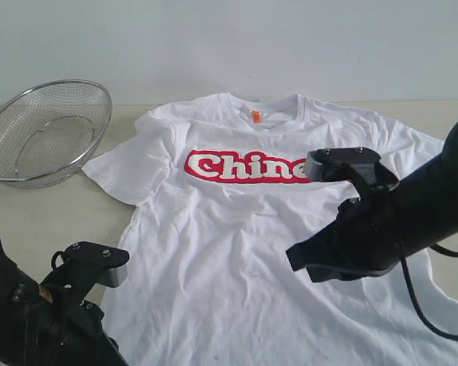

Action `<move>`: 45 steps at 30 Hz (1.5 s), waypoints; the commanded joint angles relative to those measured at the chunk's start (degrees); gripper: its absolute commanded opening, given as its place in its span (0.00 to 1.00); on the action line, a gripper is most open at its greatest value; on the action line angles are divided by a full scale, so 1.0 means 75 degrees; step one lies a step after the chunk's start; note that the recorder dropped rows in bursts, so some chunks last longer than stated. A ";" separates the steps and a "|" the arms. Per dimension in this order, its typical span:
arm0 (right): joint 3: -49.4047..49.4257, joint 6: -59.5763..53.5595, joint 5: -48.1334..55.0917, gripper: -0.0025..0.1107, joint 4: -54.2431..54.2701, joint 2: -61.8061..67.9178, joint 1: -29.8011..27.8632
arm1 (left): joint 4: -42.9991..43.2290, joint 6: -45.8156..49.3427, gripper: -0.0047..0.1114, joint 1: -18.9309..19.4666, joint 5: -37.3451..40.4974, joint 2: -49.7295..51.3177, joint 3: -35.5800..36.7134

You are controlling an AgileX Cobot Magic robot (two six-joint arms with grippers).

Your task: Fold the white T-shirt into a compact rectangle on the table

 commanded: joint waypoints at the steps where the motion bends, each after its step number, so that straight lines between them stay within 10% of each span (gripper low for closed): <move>1: -0.0408 0.0779 0.0090 0.02 -0.0923 0.0402 -0.0584 | -0.0024 0.0092 0.08 -0.0027 -0.0024 -0.0131 0.0010; 16: -0.4108 0.1260 0.1024 0.02 -0.1257 0.2994 -0.2337 | -0.0024 0.0290 0.08 -0.0027 -0.0024 -0.0279 0.0010; 34: -1.1721 0.2692 0.3070 0.02 -0.1988 0.7612 -0.3310 | -0.0024 0.0307 0.08 -0.0027 -0.0060 -0.0445 0.0010; 45: -1.2445 0.2515 0.3284 0.02 -0.2370 0.8527 -0.3490 | -0.0056 0.0327 0.08 -0.0027 -0.0205 -0.1198 -0.0155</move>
